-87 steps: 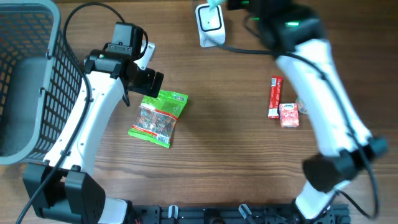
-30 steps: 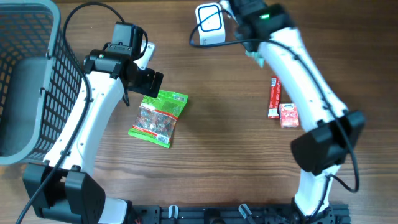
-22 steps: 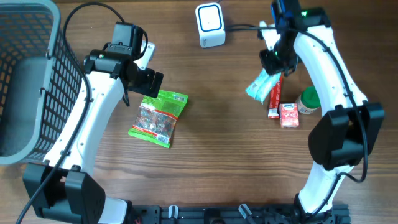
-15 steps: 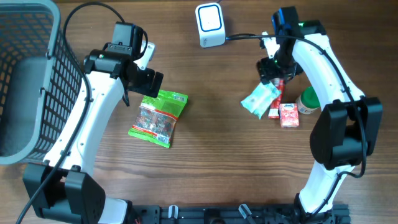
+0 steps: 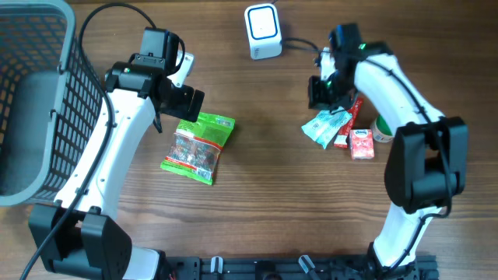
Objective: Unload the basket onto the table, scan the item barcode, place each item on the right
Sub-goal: 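Reach the right gripper left to the green snack bag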
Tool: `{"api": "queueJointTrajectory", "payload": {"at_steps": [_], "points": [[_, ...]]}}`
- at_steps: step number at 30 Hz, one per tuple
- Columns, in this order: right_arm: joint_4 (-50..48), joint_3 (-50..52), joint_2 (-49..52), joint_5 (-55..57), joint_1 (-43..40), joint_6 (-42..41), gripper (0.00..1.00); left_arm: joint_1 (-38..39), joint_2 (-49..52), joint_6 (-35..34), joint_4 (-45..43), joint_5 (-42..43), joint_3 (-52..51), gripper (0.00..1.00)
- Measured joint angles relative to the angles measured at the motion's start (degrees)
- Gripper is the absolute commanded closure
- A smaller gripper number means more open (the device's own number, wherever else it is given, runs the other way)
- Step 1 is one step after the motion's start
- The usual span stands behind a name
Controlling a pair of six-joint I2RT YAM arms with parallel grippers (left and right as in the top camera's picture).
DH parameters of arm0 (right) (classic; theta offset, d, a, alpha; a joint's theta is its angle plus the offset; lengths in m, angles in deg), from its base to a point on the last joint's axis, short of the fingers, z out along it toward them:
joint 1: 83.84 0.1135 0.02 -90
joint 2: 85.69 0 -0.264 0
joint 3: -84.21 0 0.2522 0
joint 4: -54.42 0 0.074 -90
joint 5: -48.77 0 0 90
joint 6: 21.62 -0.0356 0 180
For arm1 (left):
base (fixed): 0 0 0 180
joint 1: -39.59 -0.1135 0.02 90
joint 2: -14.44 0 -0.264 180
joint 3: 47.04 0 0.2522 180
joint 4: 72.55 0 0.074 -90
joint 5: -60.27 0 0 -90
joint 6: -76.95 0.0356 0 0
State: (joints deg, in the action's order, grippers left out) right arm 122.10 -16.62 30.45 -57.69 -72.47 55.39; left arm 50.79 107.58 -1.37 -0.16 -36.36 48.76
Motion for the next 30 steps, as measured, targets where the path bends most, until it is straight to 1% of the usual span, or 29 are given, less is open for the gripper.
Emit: {"api": "queueJointTrajectory", "payload": {"at_steps": [2,4,6,9,12,15,17,18,20,22,23,24,26,30], "points": [[-4.7,5.2,0.0,0.9,1.2,-1.7,0.89,0.0,0.0,0.0,0.0,0.0,0.0,0.00],[-6.7,9.2,0.0,2.8,1.9,-2.6,0.89,0.0,0.0,0.0,0.0,0.0,0.0,0.00],[-5.0,11.1,-0.2,7.3,1.8,-4.4,0.88,0.0,0.0,0.0,0.0,0.0,0.0,0.00],[-1.7,11.2,-0.5,13.2,0.7,-5.0,0.87,0.0,0.0,0.0,0.0,0.0,0.0,0.00],[0.1,11.4,-0.7,15.2,-0.6,-3.6,0.84,0.0,0.0,0.0,0.0,0.0,0.0,0.00],[0.2,12.2,-2.2,14.3,-0.8,-1.2,0.78,0.0,0.0,0.0,0.0,0.0,0.0,0.00],[-0.7,12.6,-5.1,10.2,-0.5,0.7,0.73,0.0,0.0,0.0,0.0,0.0,0.0,0.00],[-1.6,12.6,-7.2,7.3,-0.2,1.6,0.67,0.0,0.0,0.0,0.0,0.0,0.0,0.00],[-4.8,12.6,-12.6,-0.2,1.1,3.0,0.47,0.0,0.0,0.0,0.0,0.0,0.0,0.00],[-8.0,12.5,-16.0,-5.3,2.9,3.3,0.34,0.0,0.0,0.0,0.0,0.0,0.0,0.00],[-10.4,12.4,-17.4,-7.9,4.5,3.0,0.23,0.0,0.0,0.0,0.0,0.0,0.0,0.00],[-12.6,12.3,-17.8,-9.9,6.2,2.9,0.16,0.0,0.0,0.0,0.0,0.0,0.0,0.00],[-15.7,12.4,-17.5,-11.6,9.2,2.9,0.13,0.0,0.0,0.0,0.0,0.0,0.0,0.00],[-21.6,12.4,-15.0,-13.0,13.7,2.6,0.13,0.0,0.0,0.0,0.0,0.0,0.0,0.00]]}}
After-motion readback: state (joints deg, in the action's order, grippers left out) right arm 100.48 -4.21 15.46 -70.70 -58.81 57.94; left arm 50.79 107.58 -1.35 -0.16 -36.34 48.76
